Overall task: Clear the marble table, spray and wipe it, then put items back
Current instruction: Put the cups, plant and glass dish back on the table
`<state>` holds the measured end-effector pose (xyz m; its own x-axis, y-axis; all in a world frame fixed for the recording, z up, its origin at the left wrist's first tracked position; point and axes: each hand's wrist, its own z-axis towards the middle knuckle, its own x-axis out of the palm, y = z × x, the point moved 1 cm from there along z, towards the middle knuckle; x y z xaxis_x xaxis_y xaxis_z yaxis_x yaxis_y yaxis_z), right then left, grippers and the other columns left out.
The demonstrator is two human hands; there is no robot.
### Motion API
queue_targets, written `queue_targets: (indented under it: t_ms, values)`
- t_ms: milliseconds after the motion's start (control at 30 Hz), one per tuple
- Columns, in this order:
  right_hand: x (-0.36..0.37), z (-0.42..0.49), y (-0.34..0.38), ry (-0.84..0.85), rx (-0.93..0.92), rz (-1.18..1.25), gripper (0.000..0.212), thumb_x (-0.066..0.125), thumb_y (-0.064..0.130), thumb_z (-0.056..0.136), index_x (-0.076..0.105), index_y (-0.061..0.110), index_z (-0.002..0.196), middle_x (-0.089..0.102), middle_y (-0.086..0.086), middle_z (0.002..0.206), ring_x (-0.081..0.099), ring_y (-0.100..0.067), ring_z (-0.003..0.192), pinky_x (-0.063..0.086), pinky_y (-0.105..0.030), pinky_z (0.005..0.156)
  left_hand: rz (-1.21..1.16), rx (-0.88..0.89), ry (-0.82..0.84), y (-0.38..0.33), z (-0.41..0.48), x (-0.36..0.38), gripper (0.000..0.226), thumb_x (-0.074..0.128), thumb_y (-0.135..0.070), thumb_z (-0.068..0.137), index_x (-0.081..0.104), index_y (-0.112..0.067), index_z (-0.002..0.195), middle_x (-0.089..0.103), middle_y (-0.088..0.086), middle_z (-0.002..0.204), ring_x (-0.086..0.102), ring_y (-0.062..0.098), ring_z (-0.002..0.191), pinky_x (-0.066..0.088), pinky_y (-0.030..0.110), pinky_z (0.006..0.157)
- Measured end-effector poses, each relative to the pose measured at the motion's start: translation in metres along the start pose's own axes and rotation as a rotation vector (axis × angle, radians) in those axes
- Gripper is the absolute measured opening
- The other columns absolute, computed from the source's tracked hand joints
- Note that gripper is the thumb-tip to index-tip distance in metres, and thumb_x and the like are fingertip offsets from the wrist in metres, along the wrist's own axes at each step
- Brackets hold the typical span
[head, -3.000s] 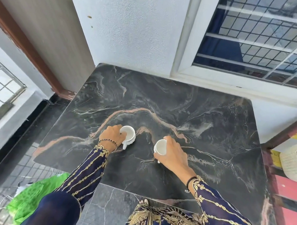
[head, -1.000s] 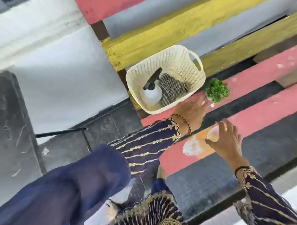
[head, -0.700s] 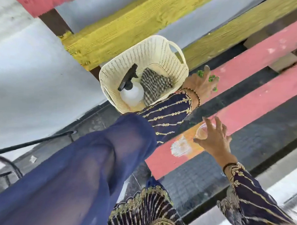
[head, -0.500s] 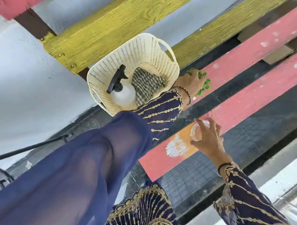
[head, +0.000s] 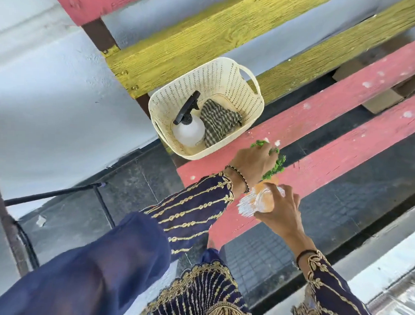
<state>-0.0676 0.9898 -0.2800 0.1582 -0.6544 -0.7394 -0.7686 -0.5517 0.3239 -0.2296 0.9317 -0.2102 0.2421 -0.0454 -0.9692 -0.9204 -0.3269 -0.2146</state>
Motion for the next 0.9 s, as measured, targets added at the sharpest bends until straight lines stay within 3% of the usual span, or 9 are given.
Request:
queue_targets:
  t_ms: [100, 167, 267, 367, 500, 600, 900]
  values:
    - [0.013, -0.033, 0.031, 0.010, -0.059, -0.041, 0.087, 0.083, 0.036, 0.070, 0.041, 0.024, 0.146, 0.027, -0.003, 0.148, 0.026, -0.033, 0.133, 0.052, -0.059, 0.094, -0.055, -0.093, 0.005, -0.003, -0.071, -0.009, 0.017, 0.052, -0.004, 0.092, 0.059, -0.004, 0.106, 0.058, 0.014, 0.110, 0.065, 0.029, 0.084, 0.045, 0.033, 0.050]
    - [0.020, -0.059, 0.054, 0.009, -0.115, -0.051, 0.082, 0.082, 0.036, 0.072, 0.044, 0.022, 0.144, 0.028, -0.003, 0.146, 0.026, -0.032, 0.132, 0.052, -0.058, 0.095, -0.095, -0.166, 0.008, -0.001, -0.117, -0.021, 0.016, 0.050, -0.003, 0.090, 0.060, -0.003, 0.102, 0.058, 0.015, 0.105, 0.065, 0.032, 0.082, 0.047, 0.036, 0.052]
    - [0.029, -0.103, 0.095, 0.001, -0.213, -0.062, 0.077, 0.081, 0.037, 0.071, 0.049, 0.021, 0.139, 0.032, -0.004, 0.144, 0.029, -0.034, 0.132, 0.049, -0.053, 0.100, -0.100, -0.310, -0.032, 0.007, -0.192, -0.046, 0.022, 0.046, -0.008, 0.092, 0.059, -0.007, 0.110, 0.058, 0.010, 0.110, 0.065, 0.029, 0.094, 0.057, 0.040, 0.065]
    - [0.036, -0.153, 0.138, -0.014, -0.310, -0.054, 0.080, 0.082, 0.039, 0.068, 0.048, 0.027, 0.139, 0.036, -0.005, 0.137, 0.035, -0.034, 0.128, 0.045, -0.044, 0.097, -0.039, -0.369, -0.028, 0.011, -0.270, -0.079, 0.027, 0.039, -0.012, 0.097, 0.054, -0.008, 0.120, 0.052, 0.007, 0.126, 0.055, 0.026, 0.119, 0.053, 0.042, 0.090]
    - [0.049, -0.224, 0.206, -0.050, -0.496, -0.113, 0.092, 0.081, 0.044, 0.070, 0.038, 0.032, 0.151, 0.034, -0.006, 0.143, 0.032, -0.036, 0.132, 0.044, -0.047, 0.104, -0.036, -0.593, -0.173, 0.012, -0.389, -0.141, 0.029, 0.046, -0.017, 0.094, 0.054, -0.016, 0.121, 0.052, 0.005, 0.124, 0.066, 0.030, 0.098, 0.054, 0.038, 0.074]
    - [0.057, -0.270, 0.256, -0.034, -0.585, -0.154, 0.094, 0.082, 0.047, 0.072, 0.037, 0.032, 0.153, 0.034, -0.006, 0.147, 0.029, -0.036, 0.138, 0.040, -0.050, 0.112, -0.041, -0.681, -0.229, 0.014, -0.461, -0.174, 0.029, 0.048, -0.021, 0.093, 0.055, -0.017, 0.121, 0.053, 0.004, 0.121, 0.066, 0.030, 0.096, 0.053, 0.038, 0.075]
    - [0.109, -0.384, 0.400, 0.042, -0.887, -0.254, 0.089, 0.081, 0.045, 0.072, 0.041, 0.036, 0.151, 0.038, -0.003, 0.146, 0.032, -0.031, 0.137, 0.040, -0.045, 0.112, -0.108, -1.028, -0.417, 0.047, -0.644, -0.217, 0.036, 0.051, -0.020, 0.088, 0.055, -0.017, 0.124, 0.051, 0.006, 0.125, 0.063, 0.037, 0.101, 0.051, 0.041, 0.081]
